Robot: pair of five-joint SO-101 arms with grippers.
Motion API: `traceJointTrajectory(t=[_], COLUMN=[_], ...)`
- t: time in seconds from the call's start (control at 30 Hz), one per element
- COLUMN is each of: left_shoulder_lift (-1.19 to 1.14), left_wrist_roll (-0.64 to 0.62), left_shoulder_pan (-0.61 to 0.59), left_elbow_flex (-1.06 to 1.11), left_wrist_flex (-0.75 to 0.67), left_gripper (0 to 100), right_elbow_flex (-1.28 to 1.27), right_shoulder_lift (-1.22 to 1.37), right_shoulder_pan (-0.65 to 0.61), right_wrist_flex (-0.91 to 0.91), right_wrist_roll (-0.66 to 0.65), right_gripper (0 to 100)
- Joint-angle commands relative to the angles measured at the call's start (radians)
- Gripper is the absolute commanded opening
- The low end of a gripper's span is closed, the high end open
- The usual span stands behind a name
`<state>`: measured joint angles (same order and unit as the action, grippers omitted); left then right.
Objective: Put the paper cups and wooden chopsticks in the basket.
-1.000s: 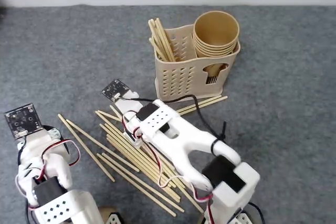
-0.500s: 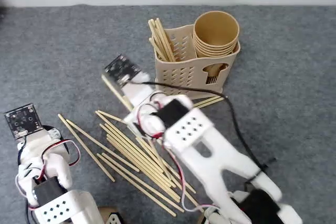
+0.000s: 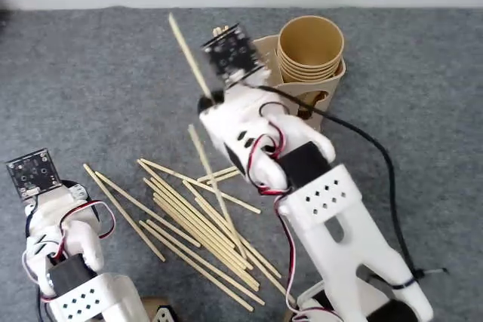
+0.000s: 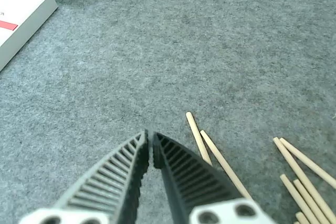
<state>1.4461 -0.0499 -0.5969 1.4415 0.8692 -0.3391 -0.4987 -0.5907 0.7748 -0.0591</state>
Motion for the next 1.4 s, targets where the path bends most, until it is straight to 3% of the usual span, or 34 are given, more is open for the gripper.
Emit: traceJointTrajectory(t=[0.0,0.33,0.6,0.73,0.93,1.0,1.13,1.27,1.37], left_shoulder_lift=[0.012,0.012,0.012,0.012,0.012,0.012,0.012,0.012,0.012], left_wrist_roll=[-0.003,-0.003,-0.003,-0.003,-0.003,-0.003,-0.003,-0.003,-0.003], left_shoulder_pan=[0.006,0.006,0.006,0.006,0.006,0.006,0.006,0.006,0.006], left_elbow_flex=[-0.038,-0.038,-0.038,-0.038,-0.038,-0.038,-0.038,-0.038,-0.038], left_wrist_flex=[-0.026,-0.026,-0.026,-0.026,-0.026,-0.026,-0.026,-0.026,-0.026], left_gripper=[1,1,1,1,1,1,1,1,1], right_elbow_flex=[0.058,0.014,-0.207,-0.295,-0.348,-0.350,-0.331,-0.310,-0.265], right_shoulder_lift=[-0.061,-0.028,0.085,0.142,0.176,0.171,0.139,0.041,-0.039], right_shoulder_pan=[0.044,0.154,0.209,0.236,0.257,0.252,0.234,0.205,0.160], right_wrist_flex=[-0.165,-0.535,-0.961,-1.075,-1.087,-1.072,-0.970,-0.825,-0.610], right_wrist_roll=[0.008,0.011,0.002,0.002,0.002,0.002,0.005,0.006,0.006], right_gripper=[0.8,0.8,0.8,0.8,1.9,6.8,18.8,19.0,19.0])
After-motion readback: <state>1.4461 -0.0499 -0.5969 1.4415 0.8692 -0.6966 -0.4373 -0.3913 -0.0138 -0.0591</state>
